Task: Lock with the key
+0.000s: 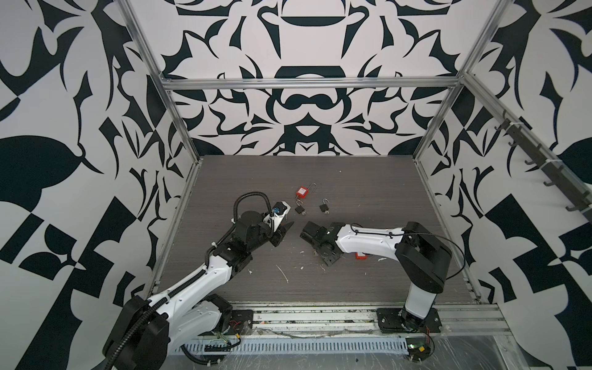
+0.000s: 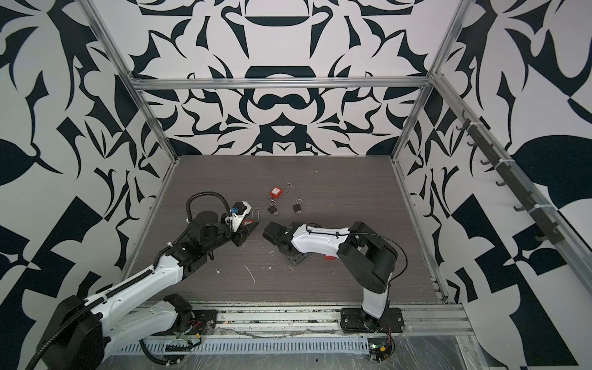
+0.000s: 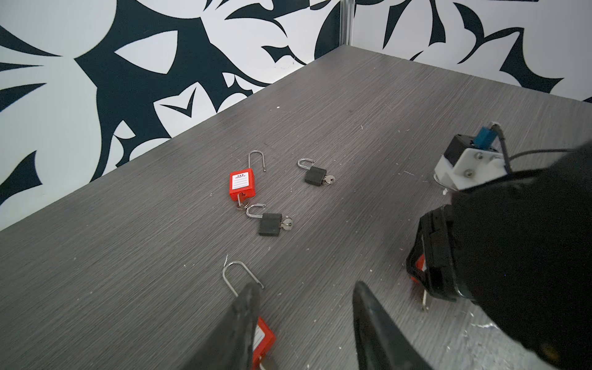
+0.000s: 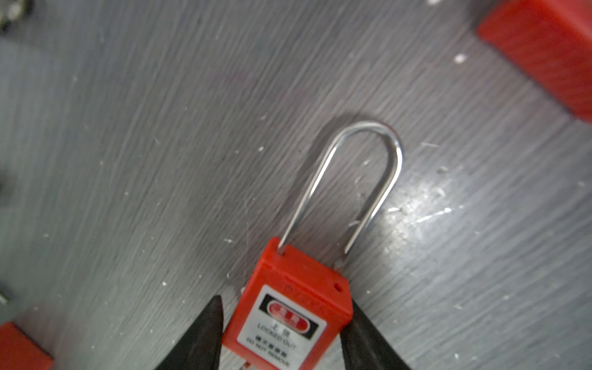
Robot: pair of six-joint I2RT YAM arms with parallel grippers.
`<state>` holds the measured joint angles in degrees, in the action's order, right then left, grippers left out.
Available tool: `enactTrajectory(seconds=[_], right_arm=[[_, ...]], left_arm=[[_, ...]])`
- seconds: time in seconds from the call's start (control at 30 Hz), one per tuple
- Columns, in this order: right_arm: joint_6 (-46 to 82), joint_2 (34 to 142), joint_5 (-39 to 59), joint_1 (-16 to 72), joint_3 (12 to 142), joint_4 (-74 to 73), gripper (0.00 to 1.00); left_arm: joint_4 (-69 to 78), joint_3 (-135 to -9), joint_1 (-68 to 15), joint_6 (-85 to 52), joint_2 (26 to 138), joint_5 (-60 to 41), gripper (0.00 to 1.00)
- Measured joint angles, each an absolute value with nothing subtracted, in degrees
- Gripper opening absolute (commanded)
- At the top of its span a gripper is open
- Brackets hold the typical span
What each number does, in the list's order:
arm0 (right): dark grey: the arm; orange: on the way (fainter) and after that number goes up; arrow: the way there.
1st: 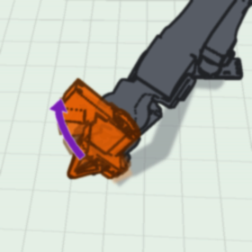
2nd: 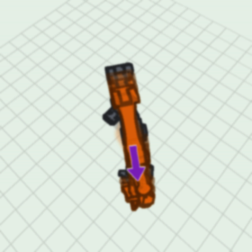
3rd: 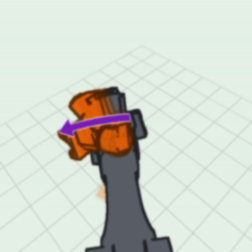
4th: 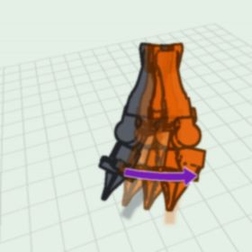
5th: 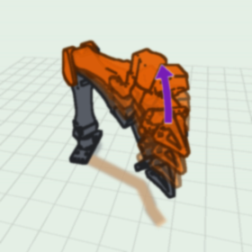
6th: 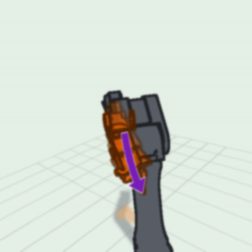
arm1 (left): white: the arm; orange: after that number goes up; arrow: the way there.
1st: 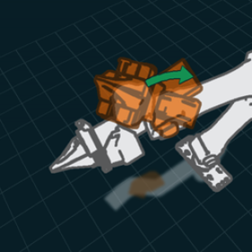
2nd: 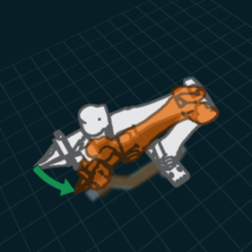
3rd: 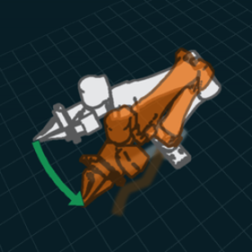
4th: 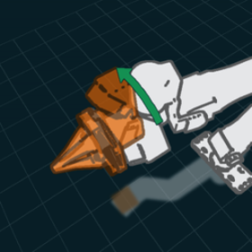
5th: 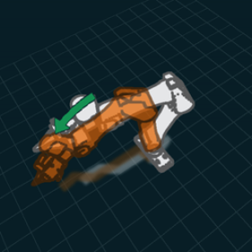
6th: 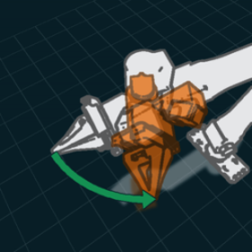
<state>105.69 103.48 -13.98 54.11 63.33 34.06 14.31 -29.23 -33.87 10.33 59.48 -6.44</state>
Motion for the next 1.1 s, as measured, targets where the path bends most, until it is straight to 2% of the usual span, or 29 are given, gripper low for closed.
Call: enactTrajectory(seconds=[0.1,0.23,0.37,0.57,0.73,0.9,1.1], right_arm=[[101.27,103.61,-12.10,52.36,63.72,33.78,0.45],[94.54,104.12,-8.86,49.80,64.93,34.04,0.43],[85.67,104.95,-6.68,48.45,66.22,34.30,0.44],[64.36,109.12,-4.93,47.94,72.60,37.34,0.46],[49.41,111.77,-4.82,48.45,77.10,40.12,0.57],[45.43,111.79,-5.80,48.86,77.52,41.32,0.62],[45.74,111.81,-6.31,49.47,76.60,40.47,0.58]], left_arm=[[14.31,-29.23,-33.87,10.33,59.77,-6.50,0.50],[14.31,-29.23,-33.87,10.33,59.81,-6.63,0.50],[14.31,-29.23,-33.87,10.44,59.75,-6.61,0.50],[14.31,-29.23,-33.87,10.50,59.72,-6.63,0.50],[14.31,-29.23,-33.87,10.50,59.72,-6.87,0.50],[14.31,-29.23,-33.87,10.57,59.72,-7.07,0.50],[14.31,-29.23,-33.87,10.96,59.72,-7.35,0.50]])
